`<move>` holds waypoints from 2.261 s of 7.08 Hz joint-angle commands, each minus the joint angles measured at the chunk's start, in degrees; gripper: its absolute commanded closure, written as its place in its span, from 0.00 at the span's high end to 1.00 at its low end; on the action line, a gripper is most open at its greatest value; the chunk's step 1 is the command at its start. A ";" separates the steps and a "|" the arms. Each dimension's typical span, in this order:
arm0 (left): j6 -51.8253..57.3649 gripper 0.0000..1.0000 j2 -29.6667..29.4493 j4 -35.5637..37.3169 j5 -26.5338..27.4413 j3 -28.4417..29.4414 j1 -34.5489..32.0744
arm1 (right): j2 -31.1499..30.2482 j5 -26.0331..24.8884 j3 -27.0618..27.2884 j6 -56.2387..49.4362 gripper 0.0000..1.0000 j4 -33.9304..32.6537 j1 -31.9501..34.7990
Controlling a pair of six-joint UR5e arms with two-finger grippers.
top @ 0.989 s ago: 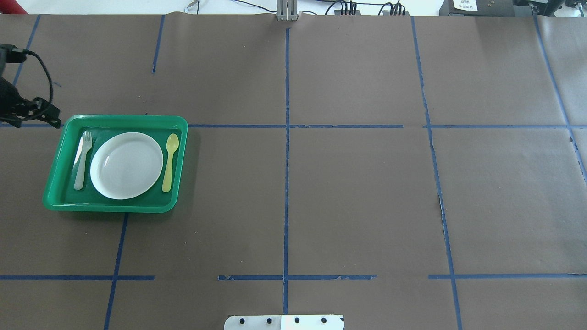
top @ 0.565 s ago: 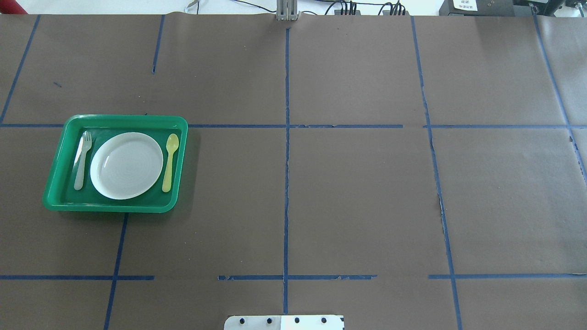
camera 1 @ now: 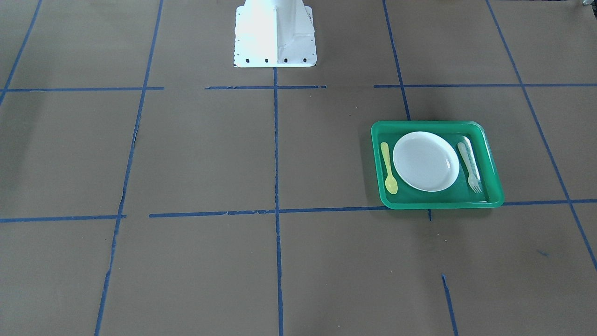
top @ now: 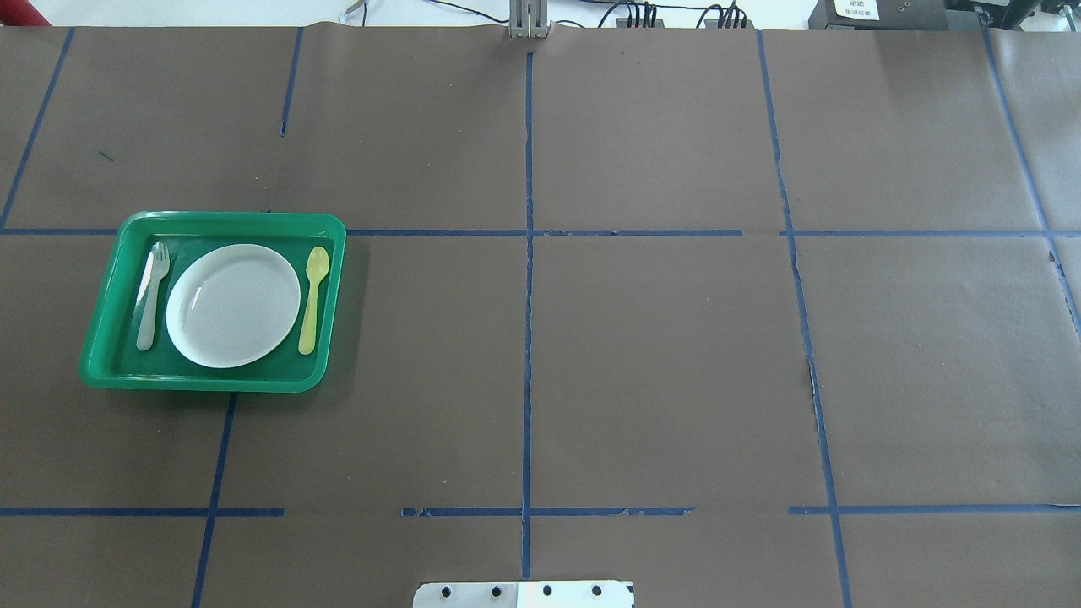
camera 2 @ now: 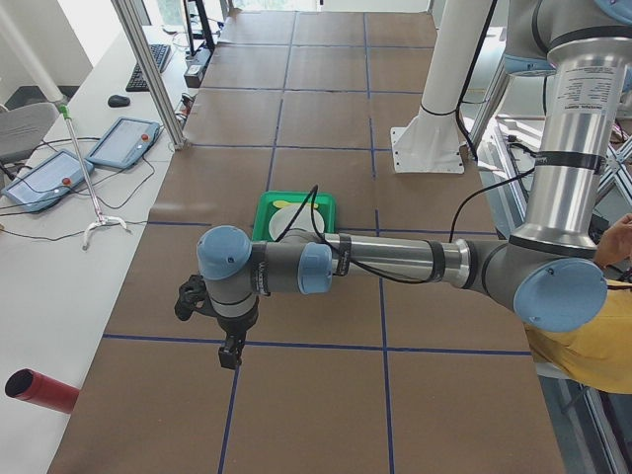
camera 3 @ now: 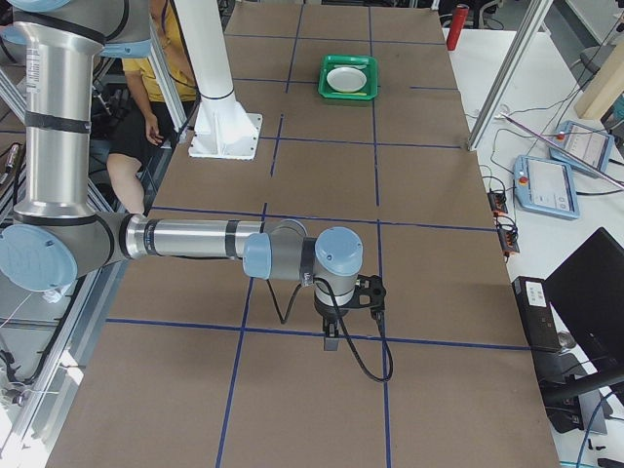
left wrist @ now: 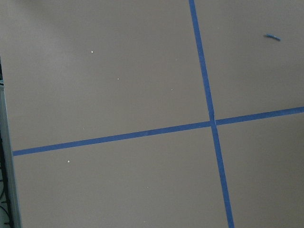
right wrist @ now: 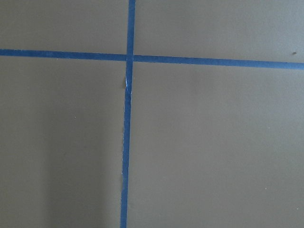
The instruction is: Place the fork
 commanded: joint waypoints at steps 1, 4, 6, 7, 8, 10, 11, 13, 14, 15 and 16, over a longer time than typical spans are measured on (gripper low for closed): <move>-5.40 1.00 -2.02 5.38 -1.06 -0.70 -0.28 | 0.00 0.00 0.00 -0.04 1.00 0.00 0.00; -5.89 1.00 -1.24 5.13 -1.33 -2.38 0.24 | 0.00 0.00 0.00 -0.04 1.00 0.00 0.00; -5.54 1.00 0.85 4.96 -1.42 -2.38 3.03 | 0.00 0.00 0.00 -0.04 1.00 0.00 0.00; -5.63 1.00 0.87 3.65 -1.51 -2.38 4.10 | 0.00 0.00 0.00 -0.04 1.00 0.00 0.00; -5.63 1.00 0.52 2.51 -1.42 -2.29 4.72 | 0.00 0.00 0.00 -0.04 1.00 0.00 0.00; -4.23 1.00 0.95 2.85 -0.98 -1.94 4.81 | 0.00 0.00 0.00 -0.04 1.00 0.00 0.00; 1.09 1.00 1.21 3.81 -0.98 -1.59 4.81 | 0.00 0.00 0.00 -0.04 1.00 0.00 0.00; 1.40 1.00 1.13 7.32 -1.15 -2.46 4.73 | 0.00 0.00 0.00 -0.04 1.00 0.00 0.00; 1.49 1.00 0.96 7.51 -1.24 -2.29 4.73 | 0.00 0.00 0.00 -0.04 1.00 0.00 0.00; 1.49 1.00 1.04 7.42 -1.24 -2.12 4.73 | 0.00 0.00 0.00 -0.04 1.00 0.00 0.00; 1.40 1.00 1.22 7.42 -1.07 -2.12 4.64 | 0.00 0.00 0.00 -0.04 1.00 0.00 0.00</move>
